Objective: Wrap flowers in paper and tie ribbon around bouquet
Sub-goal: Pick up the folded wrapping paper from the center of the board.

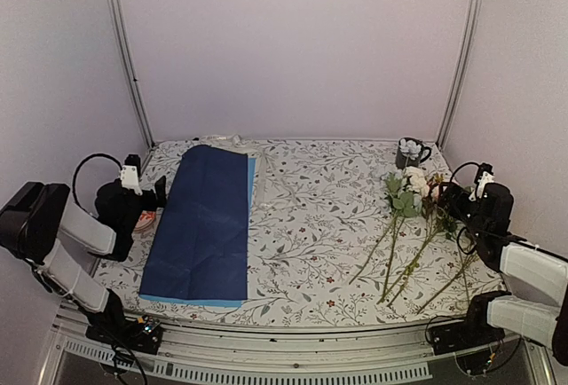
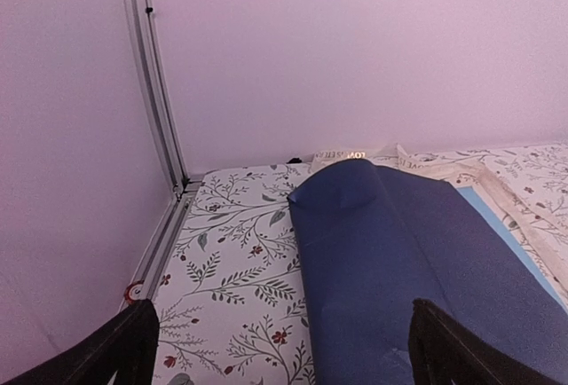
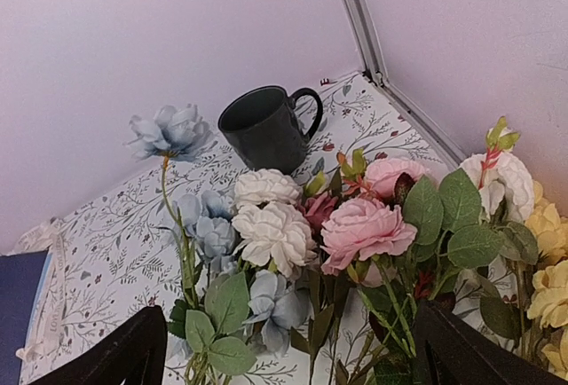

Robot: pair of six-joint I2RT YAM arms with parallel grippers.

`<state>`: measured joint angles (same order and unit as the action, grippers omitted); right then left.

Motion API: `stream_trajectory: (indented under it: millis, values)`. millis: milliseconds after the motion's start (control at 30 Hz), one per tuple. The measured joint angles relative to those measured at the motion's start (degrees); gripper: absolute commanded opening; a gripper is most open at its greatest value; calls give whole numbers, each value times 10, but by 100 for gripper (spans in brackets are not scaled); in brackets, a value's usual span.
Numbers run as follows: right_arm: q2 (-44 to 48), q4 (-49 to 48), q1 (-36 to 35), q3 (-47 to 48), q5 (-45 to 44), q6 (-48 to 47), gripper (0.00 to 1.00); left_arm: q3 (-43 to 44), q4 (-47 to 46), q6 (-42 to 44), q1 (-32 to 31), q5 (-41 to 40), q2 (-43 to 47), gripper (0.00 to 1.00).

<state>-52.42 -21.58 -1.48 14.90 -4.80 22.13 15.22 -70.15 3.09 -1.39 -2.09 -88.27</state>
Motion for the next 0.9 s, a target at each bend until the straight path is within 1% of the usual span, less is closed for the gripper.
stream_trajectory:
  millis: [67, 133, 233, 367, 400, 467, 533, 567, 633, 700, 767, 833, 900]
  values:
    - [2, 4, 0, 8, -9, 7, 99, 25, 59, 2, -12, -26, 23, 99]
    - [7, 14, 0, 18, -7, 10, 99, 78, 128, 7, -23, -45, 43, 99]
    - [26, 29, 0, 35, 22, 10, 99, 150, 212, 14, -46, -60, 78, 99]
    - [48, 42, 0, 66, 146, -8, 100, 207, 318, 14, -99, -48, 154, 96]
    - [46, 46, 0, 80, 183, -12, 98, 221, 351, 18, -122, -47, 178, 95]
    - [33, 52, 0, 116, 272, -16, 93, 258, 425, 28, -185, -45, 221, 90]
    - [5, 55, -9, 161, 350, -9, 90, 300, 507, 17, -245, -46, 245, 84]
    - [-8, 60, -18, 178, 369, -3, 90, 323, 553, 3, -274, -46, 254, 81]
    - [-41, 86, -60, 217, 385, 4, 89, 352, 645, -46, -316, -46, 270, 76]
    - [-85, 128, -126, 261, 380, 5, 87, 354, 726, -106, -335, -48, 281, 76]
    - [-131, 172, -189, 304, 367, 0, 86, 341, 811, -162, -349, -56, 279, 81]
    - [-184, 211, -245, 348, 353, -3, 85, 319, 889, -210, -362, -68, 267, 90]
    - [-222, 238, -283, 371, 342, -1, 85, 294, 956, -253, -369, -92, 248, 96]
